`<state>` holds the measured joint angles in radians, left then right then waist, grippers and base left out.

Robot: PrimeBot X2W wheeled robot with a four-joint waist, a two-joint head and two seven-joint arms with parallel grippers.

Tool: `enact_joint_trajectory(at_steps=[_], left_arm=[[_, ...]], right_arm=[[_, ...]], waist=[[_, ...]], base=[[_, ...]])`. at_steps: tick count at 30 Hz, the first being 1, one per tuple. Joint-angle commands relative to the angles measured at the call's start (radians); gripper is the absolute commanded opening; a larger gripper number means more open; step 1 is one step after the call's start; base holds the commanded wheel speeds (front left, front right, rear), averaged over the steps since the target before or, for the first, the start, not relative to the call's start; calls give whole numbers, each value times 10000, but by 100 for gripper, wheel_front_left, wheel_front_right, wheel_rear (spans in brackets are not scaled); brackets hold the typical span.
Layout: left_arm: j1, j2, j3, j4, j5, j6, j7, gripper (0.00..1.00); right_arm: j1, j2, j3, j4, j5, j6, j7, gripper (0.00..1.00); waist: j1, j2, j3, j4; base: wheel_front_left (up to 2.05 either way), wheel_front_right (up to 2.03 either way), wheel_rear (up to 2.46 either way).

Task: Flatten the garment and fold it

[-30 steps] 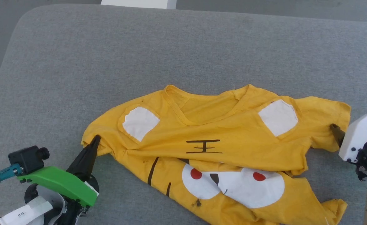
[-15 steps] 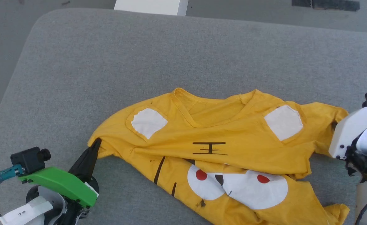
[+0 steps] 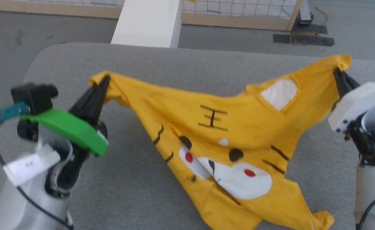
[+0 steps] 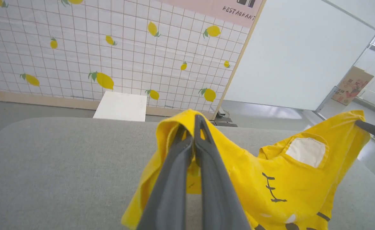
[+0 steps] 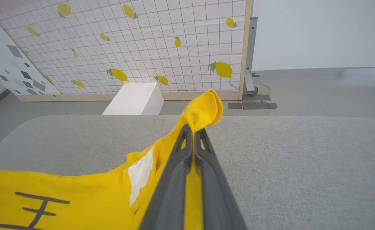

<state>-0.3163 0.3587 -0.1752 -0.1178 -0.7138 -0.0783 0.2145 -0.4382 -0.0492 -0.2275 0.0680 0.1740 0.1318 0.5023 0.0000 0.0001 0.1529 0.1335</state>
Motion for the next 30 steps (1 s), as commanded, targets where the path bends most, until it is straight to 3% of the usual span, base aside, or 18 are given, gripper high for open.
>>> enact_joint_trajectory(at_steps=[1,7,12,18,30], left_arm=[[-704,165,-84,106,200,-78,101,0],[-3516,464,-392,1404,606,-273,522,0],[-5865,792,-745,2767,1142,-395,683,0],[-8189,719,-342,3976,1430,-233,-219,0],[-10083,715,-120,5938,1294,-305,-912,0]], right_arm=[[-408,-10,157,-50,1,-11,-227,0],[-2533,-10,1073,541,-656,-11,-902,0],[-4699,-10,1433,1861,-1030,-11,-1140,0],[-7142,-10,1443,3272,-1661,-11,-2120,0],[-9925,-10,1198,5579,-2936,-11,-3198,0]], waist=[[0,-1,-284,-425],[0,-1,-248,-1040],[0,-1,-131,-1510],[0,-1,236,-1903],[0,-1,1222,-2233]], base=[[0,0,0],[0,0,0],[0,0,0],[0,0,0],[0,0,0]])
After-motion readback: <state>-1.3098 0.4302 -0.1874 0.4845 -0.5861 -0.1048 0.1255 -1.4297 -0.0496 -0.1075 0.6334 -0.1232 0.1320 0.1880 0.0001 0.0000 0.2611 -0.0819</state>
